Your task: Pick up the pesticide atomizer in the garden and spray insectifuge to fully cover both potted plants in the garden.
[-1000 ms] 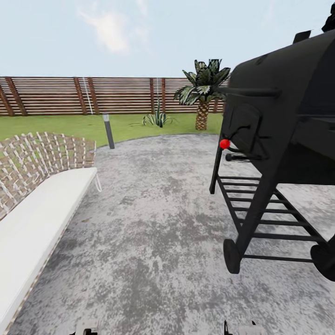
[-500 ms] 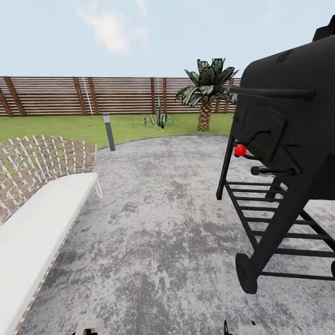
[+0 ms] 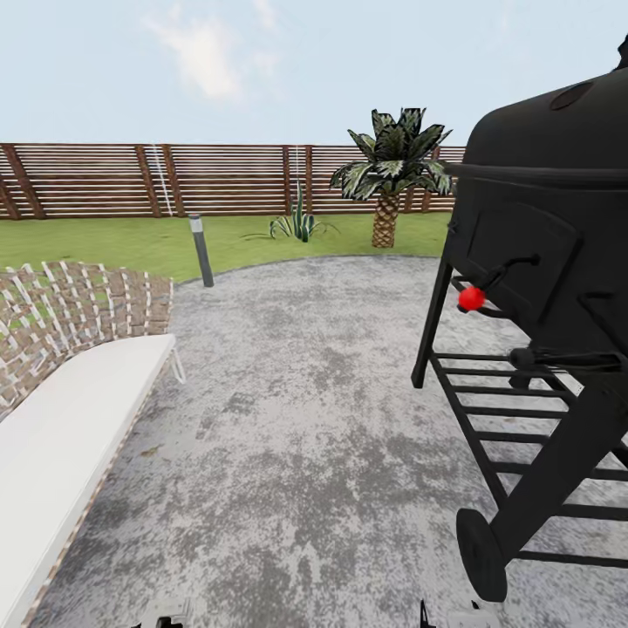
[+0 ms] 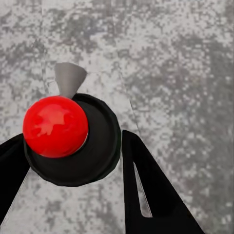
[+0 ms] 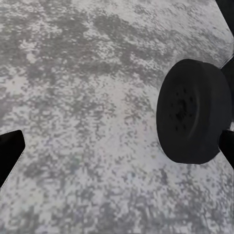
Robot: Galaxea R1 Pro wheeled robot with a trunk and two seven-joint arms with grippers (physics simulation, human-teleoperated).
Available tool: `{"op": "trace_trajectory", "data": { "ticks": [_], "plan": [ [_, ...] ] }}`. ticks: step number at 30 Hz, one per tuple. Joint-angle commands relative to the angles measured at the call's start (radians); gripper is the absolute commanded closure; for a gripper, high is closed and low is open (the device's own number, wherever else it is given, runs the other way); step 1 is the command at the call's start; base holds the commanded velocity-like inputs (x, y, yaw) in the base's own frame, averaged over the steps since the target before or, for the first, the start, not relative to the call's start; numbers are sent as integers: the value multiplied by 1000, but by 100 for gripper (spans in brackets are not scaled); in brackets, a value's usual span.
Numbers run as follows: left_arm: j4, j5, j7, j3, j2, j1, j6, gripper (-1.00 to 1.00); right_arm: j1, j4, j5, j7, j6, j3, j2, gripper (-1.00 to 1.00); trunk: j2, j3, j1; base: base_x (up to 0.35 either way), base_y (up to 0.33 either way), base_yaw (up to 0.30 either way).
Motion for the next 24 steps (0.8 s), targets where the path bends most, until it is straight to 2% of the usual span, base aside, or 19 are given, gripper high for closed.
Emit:
{"op": "trace_trajectory", "data": {
  "ticks": [1, 12, 24],
  "plan": [
    [1, 11, -4, -6, 0, 0, -3, 100, 0, 1, 11, -8, 0, -4, 0, -100, 0, -1, 0, 304, 0, 0],
    [0, 12, -4, -6, 1, -1, -3, 100, 0, 1, 11, -8, 0, -4, 0, -100, 0, -1, 0, 304, 9, 0],
    [0, 11, -4, -6, 1, -1, -3, 100, 0, 1, 11, -8, 0, -4, 0, -100, 0, -1, 0, 305, 138, 0]
  ]
}}
